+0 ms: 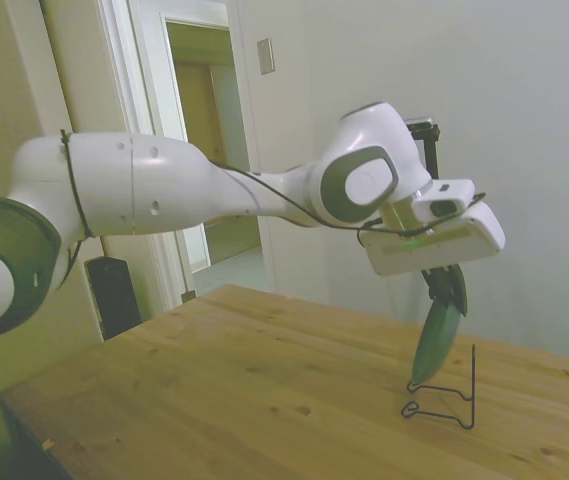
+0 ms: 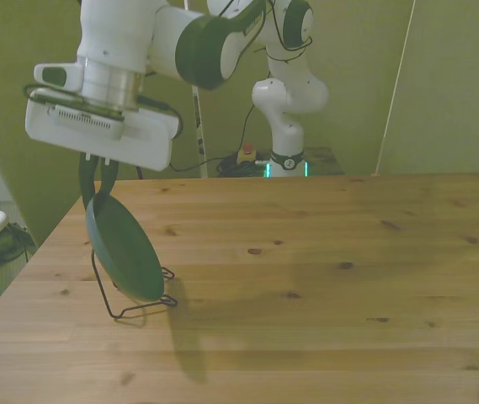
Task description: Unload the plate
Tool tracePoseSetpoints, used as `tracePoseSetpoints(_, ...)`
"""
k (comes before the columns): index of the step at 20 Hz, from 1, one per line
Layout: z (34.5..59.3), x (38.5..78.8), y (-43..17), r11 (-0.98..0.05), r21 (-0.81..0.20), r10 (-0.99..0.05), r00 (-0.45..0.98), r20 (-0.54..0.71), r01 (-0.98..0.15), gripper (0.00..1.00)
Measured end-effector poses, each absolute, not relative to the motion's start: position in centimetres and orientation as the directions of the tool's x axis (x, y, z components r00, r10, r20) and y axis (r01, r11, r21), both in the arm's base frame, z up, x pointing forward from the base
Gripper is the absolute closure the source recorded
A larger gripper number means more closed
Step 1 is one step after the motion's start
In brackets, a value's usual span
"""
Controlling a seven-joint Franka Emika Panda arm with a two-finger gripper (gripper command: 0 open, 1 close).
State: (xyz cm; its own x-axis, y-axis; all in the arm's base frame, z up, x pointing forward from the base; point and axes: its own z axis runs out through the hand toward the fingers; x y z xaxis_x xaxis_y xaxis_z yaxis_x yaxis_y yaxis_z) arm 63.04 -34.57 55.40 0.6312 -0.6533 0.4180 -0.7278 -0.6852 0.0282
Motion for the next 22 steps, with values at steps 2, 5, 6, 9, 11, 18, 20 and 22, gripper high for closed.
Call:
tracePoseSetpoints(2, 58.1, 62.4, -32.9, -0.69, -0.017, -0.666, 0.625, 0.408, -0.724, 1.0)
tracePoseSetpoints(5, 61.2, 61.3, -28.9, -0.674, -0.112, -0.719, 0.612, 0.33, -0.73, 1.0)
tracePoseSetpoints(6, 61.6, 61.0, -27.3, -0.66, -0.14, -0.74, 0.606, 0.292, -0.738, 1.0)
tracePoseSetpoints(9, 60.5, 60.8, -22.4, -0.607, -0.195, -0.795, 0.586, 0.158, -0.77, 1.0)
tracePoseSetpoints(11, 58.0, 61.4, -19.5, -0.571, -0.22, -0.817, 0.573, 0.059, -0.791, 1.0)
tracePoseSetpoints(18, 46.5, 62.1, -18.5, -0.51, -0.305, -0.791, 0.578, -0.202, -0.804, 1.0)
tracePoseSetpoints(20, 43.5, 61.9, -19.5, -0.517, -0.294, -0.789, 0.581, -0.201, -0.804, 1.0)
tracePoseSetpoints(22, 40.6, 61.8, -20.2, -0.516, -0.276, -0.792, 0.574, -0.206, -0.811, 1.0)
